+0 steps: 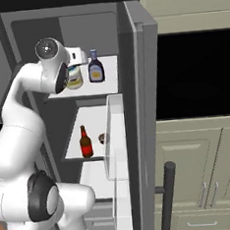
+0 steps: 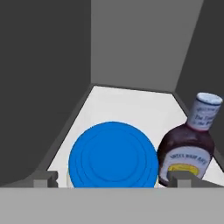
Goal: Place the mayonnaise and condiment bottle from the counter to the top shelf of the fridge. If the existing items in the fridge are on the top shelf, move them to other shelves.
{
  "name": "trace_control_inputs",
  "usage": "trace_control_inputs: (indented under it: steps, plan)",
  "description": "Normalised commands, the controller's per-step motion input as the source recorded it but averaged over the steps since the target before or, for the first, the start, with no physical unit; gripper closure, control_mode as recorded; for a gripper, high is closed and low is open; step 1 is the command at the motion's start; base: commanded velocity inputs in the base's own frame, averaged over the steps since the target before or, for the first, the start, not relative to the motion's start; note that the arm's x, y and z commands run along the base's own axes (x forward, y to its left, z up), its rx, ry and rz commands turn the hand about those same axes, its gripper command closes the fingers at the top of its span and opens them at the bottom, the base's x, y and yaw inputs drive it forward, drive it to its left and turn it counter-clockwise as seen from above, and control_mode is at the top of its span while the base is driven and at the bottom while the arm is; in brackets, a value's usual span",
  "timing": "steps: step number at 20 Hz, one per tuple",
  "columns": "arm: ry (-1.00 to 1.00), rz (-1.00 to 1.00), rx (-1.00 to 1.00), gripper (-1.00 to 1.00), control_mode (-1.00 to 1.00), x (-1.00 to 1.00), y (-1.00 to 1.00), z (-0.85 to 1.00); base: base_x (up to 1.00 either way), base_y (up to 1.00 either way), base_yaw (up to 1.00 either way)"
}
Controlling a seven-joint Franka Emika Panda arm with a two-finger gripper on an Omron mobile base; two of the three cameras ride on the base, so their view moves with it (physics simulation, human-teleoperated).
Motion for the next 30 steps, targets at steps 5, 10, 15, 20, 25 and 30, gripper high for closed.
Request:
trace_control_inputs:
  steps: [5, 10, 15, 20, 25, 30]
  plan:
    - [-0.07, -0.05, 0.0, -1.0, -1.0, 0.0, 0.0, 0.0, 0.0, 0.0, 0.0]
    - [-0.11, -0.04, 0.0, -1.0, -1.0, -0.06, 0.01, 0.16, 0.0, 0.0, 0.0]
    - [-0.25, -0.05, 0.0, -1.0, -1.0, -0.89, 0.06, 0.57, 0.0, 0.0, 0.0]
    - [-0.08, -0.16, 0.02, -1.0, -1.0, -1.0, 0.02, 0.44, 0.0, 0.0, 0.0]
    - [0.02, -0.2, 0.05, -1.0, -1.0, -1.0, 0.0, 0.23, 0.0, 0.0, 0.0]
    - [0.09, -0.1, 0.0, -1.0, -1.0, -1.0, 0.0, -0.23, 0.0, 0.0, 0.0]
